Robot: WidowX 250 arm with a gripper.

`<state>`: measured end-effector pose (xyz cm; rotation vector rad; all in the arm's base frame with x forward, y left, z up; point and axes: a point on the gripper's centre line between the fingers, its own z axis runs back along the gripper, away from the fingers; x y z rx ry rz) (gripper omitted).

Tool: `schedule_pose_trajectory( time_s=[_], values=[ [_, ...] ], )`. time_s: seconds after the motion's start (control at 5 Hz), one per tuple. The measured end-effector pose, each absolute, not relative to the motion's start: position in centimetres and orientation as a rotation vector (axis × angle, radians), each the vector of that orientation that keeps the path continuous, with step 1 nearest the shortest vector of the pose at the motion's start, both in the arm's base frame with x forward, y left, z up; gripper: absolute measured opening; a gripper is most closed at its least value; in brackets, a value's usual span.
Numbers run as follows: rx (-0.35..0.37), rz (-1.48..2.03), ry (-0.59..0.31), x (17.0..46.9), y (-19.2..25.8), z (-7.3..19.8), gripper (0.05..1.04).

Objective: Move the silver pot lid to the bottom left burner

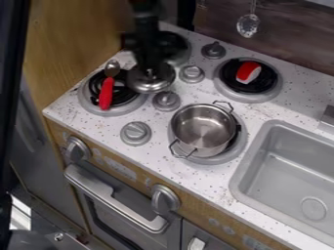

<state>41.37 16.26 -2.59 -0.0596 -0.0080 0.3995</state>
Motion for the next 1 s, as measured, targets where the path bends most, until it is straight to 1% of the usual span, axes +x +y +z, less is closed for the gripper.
schedule_pose_trajectory(
  time_s=[0.2,0.4,0.6,0.8,1.0],
  values=[
    [-0.08,0.414,-0.005,41.2,16.4,-3.3,0.269],
    [-0.095,0.418,0.002,40.9,16.0,-3.7,0.31],
    [-0.087,0.401,-0.001,40.5,15.2,-3.6,0.602],
    [-0.059,0.372,-0.01,39.7,14.2,-2.1,0.889],
    [-0.037,0.317,-0.085,39.4,12.4,1.5,1.003]
  ],
)
